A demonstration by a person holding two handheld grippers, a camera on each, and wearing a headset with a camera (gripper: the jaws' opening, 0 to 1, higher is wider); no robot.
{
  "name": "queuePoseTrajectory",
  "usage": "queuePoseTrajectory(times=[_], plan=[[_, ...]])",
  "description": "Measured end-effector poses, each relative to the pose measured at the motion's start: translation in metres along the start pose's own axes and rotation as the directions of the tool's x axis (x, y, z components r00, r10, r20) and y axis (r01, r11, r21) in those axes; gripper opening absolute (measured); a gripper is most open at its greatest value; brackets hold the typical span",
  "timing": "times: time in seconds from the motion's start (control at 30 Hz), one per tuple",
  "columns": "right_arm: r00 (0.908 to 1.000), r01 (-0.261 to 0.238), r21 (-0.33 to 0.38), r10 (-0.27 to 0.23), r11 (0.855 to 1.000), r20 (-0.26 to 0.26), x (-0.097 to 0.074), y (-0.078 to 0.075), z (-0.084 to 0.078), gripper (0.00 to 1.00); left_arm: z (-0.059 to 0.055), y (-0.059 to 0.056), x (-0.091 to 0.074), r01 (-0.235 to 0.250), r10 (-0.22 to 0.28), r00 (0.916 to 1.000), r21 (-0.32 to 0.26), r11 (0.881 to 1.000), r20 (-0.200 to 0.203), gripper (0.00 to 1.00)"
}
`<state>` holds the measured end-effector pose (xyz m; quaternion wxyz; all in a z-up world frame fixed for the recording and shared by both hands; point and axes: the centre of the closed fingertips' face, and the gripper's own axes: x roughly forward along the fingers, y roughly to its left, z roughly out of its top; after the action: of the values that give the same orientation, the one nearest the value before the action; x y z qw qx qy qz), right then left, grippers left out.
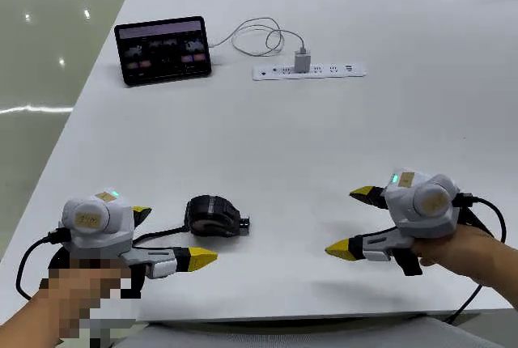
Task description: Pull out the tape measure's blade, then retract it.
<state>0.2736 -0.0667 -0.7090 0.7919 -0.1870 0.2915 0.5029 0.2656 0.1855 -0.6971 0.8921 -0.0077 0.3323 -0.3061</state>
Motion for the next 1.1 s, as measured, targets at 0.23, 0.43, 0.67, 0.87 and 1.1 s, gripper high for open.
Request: queuePoseTrajectory(times=[0.23,0.43,0.67,0.87,1.1], plan=[[0.9997,0.023,0.045,-0.023,0.999,0.003,-0.014,-0.002,-0.016,0.72,-0.004,0.003,-0.007,0.001,-0.001,1.0,-0.004,1.0,-0.004,1.0],[0.9978,0.063,0.096,-0.064,0.993,0.014,-0.031,-0.012,-0.027,0.76,-0.004,0.007,-0.012,-0.004,0.004,1.0,0.001,1.0,-0.002,1.0],[0.996,0.088,0.143,-0.089,0.986,0.003,-0.049,-0.022,-0.044,0.82,-0.004,0.009,-0.015,-0.005,0.005,1.0,-0.004,1.0,-0.003,1.0],[0.9942,0.107,0.16,-0.107,0.981,-0.011,-0.061,-0.024,-0.058,0.86,-0.003,0.013,-0.017,-0.025,0.026,0.9997,0.014,1.0,-0.003,1.0],[0.9926,0.121,0.176,-0.119,0.977,-0.023,-0.071,-0.024,-0.067,0.97,-0.003,0.015,-0.021,-0.033,0.033,0.9994,0.021,0.999,-0.004,1.0]])
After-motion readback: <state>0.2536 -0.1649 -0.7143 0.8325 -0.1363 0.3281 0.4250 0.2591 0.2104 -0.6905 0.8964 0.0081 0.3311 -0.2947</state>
